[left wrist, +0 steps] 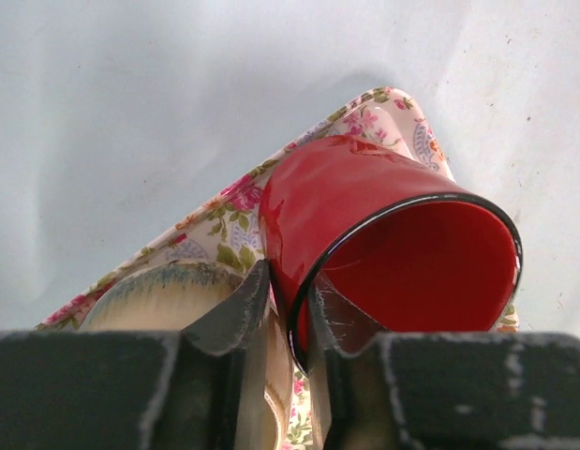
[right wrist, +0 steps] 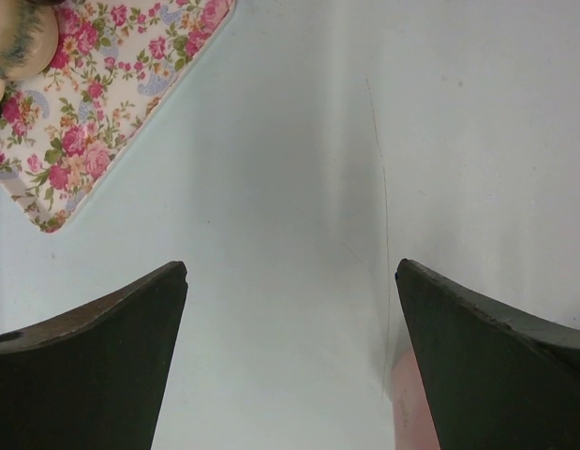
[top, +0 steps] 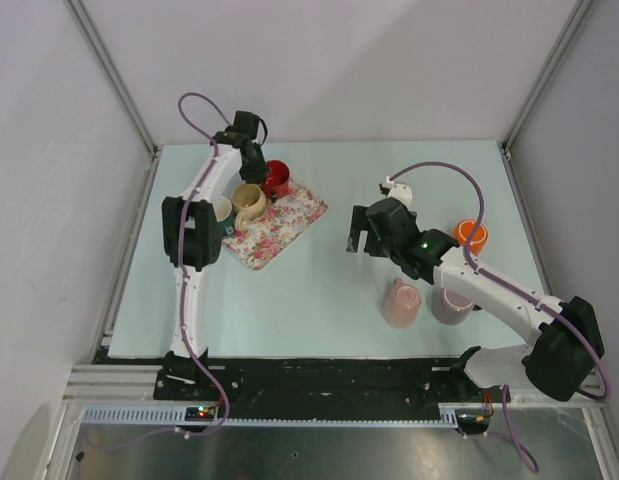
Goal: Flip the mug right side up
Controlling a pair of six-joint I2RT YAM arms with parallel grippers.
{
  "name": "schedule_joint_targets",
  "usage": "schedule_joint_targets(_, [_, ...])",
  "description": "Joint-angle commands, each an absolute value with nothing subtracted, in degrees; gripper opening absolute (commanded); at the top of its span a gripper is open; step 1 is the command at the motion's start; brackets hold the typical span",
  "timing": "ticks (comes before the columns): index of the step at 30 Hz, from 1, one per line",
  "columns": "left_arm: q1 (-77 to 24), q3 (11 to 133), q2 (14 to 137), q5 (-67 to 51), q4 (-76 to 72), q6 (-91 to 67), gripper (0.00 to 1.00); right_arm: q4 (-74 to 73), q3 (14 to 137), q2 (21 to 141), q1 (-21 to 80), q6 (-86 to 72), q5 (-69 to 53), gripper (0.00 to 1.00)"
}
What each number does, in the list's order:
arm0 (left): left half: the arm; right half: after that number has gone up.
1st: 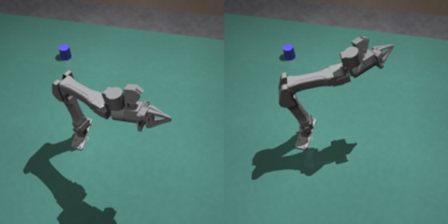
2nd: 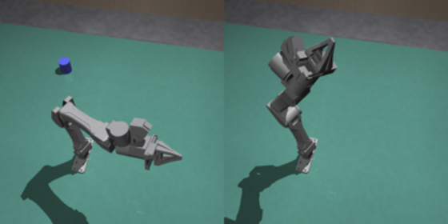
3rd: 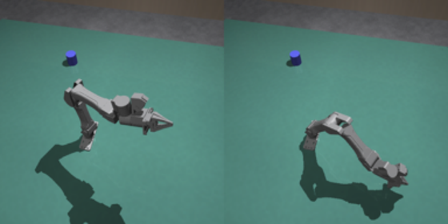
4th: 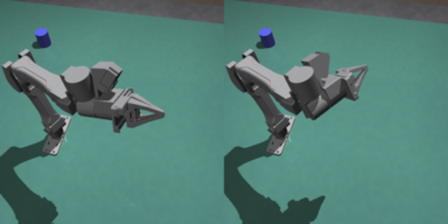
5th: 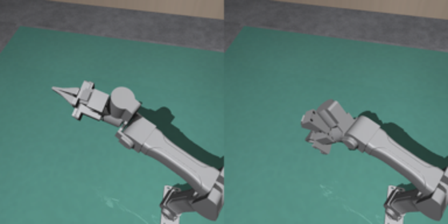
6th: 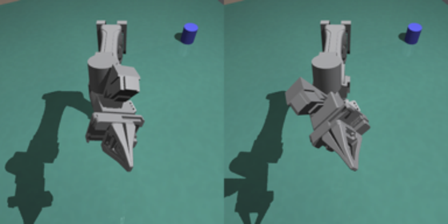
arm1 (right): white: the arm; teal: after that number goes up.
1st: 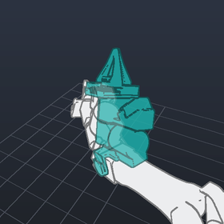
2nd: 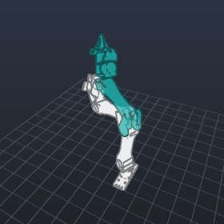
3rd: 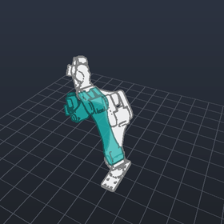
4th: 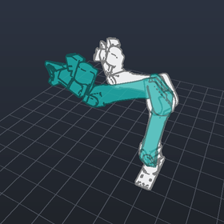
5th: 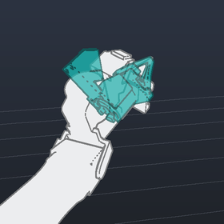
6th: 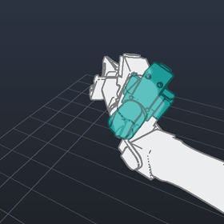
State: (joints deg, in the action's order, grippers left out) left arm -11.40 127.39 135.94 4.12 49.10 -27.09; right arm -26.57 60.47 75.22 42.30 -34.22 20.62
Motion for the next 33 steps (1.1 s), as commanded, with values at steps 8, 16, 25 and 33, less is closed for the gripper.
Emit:
schedule_joint_targets(8, [-10.3, 129.8, 136.0, 3.1, 49.2, -28.0, 0.37, -30.7, 62.8, 73.4, 41.6, -33.8, 26.0, 0.99])
schedule_joint_targets(16, [-10.0, 131.9, 135.1, 3.2, 48.7, -25.3, 0.64, -43.2, 62.8, 70.7, 34.7, -36.3, 38.0, 0.99])
schedule_joint_targets(25, [-9.9, 135.0, 128.5, 1.3, 48.6, -15.6, 0.83, -45.5, 58.4, 72.8, 23.1, -33.3, 44.9, 0.95])
schedule_joint_targets(33, [-10.0, 124.8, 115.5, -8.3, 48.6, -5.9, 0.92, -32.9, 52.5, 75.3, 9.9, -28.7, 32.5, 0.82])
